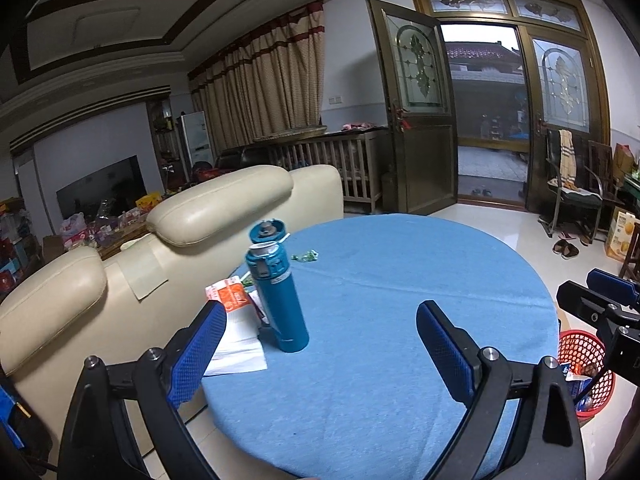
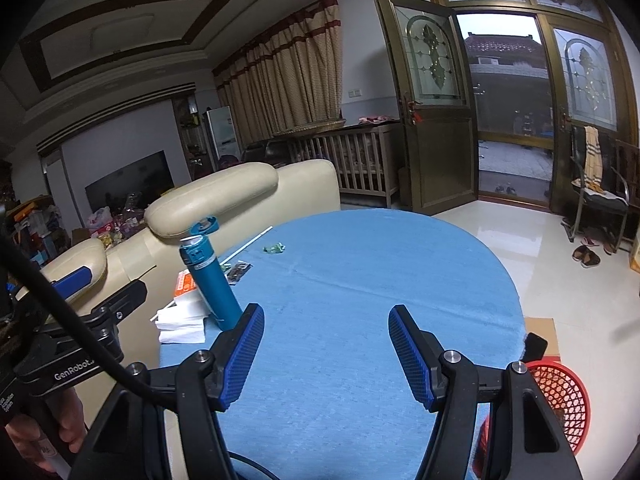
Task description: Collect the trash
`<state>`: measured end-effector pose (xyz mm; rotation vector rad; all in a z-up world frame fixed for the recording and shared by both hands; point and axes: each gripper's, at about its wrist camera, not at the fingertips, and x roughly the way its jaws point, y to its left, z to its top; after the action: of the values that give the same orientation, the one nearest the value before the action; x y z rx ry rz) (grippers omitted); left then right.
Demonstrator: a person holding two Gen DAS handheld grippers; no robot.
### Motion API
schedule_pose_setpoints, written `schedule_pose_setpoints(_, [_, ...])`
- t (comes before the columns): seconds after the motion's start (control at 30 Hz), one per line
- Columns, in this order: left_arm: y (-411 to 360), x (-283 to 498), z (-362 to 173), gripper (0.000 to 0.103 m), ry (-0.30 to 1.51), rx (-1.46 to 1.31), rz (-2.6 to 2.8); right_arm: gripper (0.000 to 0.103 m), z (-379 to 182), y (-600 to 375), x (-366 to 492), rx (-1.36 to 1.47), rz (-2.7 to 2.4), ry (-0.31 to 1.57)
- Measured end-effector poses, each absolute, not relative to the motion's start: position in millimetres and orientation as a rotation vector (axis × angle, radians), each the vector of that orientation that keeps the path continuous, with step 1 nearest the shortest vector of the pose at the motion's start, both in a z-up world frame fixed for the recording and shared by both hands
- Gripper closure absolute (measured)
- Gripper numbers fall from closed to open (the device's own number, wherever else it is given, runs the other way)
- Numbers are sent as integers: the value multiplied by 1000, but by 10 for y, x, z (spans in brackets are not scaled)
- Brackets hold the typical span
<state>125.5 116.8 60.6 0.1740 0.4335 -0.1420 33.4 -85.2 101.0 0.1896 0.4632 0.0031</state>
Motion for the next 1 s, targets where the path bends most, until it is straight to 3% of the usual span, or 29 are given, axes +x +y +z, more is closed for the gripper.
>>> schedule_pose_setpoints(1.0, [1437,1051,618,7,409,167,-113,33,1060,-442,300,135,49,426])
